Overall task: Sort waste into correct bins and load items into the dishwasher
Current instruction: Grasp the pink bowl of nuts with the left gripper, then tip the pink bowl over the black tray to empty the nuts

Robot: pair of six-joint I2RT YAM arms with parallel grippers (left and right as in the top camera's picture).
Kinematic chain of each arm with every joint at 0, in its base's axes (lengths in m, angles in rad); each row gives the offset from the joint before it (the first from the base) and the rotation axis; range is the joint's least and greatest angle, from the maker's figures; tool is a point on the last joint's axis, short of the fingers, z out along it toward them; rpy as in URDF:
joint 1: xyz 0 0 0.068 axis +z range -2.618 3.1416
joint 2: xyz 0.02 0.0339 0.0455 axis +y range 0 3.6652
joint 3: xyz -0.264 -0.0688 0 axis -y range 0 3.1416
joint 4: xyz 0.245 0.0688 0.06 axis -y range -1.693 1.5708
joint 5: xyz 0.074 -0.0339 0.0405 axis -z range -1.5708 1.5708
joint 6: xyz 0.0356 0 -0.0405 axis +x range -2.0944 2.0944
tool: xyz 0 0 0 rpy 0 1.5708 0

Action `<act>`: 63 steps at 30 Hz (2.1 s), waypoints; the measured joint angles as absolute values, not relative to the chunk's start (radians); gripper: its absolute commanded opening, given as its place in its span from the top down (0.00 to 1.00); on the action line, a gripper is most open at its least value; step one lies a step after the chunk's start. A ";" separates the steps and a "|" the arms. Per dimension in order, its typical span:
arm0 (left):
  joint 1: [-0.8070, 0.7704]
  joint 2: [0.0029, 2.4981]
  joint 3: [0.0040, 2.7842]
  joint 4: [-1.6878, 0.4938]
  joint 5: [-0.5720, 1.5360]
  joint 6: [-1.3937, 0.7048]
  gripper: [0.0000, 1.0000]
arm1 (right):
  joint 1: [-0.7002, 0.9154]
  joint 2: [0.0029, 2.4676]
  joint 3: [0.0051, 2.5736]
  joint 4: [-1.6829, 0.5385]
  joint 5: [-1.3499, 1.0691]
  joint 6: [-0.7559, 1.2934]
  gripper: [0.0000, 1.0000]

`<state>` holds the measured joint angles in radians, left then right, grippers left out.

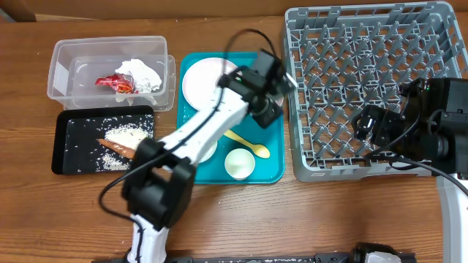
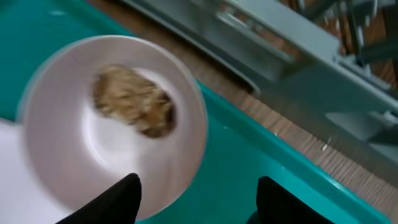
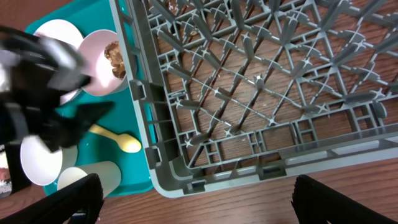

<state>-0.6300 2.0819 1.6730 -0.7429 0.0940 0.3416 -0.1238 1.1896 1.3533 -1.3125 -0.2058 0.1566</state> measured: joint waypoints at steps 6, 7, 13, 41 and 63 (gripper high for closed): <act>-0.674 2.136 1.673 -0.722 0.055 0.426 0.41 | -0.124 1.190 1.353 -1.314 -0.206 0.157 0.00; -0.673 2.136 1.673 -0.712 0.048 0.430 0.42 | -0.124 1.190 1.353 -1.314 -0.205 0.157 0.00; -0.665 2.151 1.673 -0.675 0.009 0.449 0.56 | -0.124 1.190 1.353 -1.314 -0.205 0.157 0.00; -0.661 2.210 1.921 -0.839 -0.099 0.311 0.96 | -0.124 1.190 1.353 -1.320 -0.206 0.157 0.00; -0.265 2.030 2.521 -1.684 -0.014 -0.218 0.96 | -0.124 1.191 1.353 -1.328 -0.206 0.156 0.00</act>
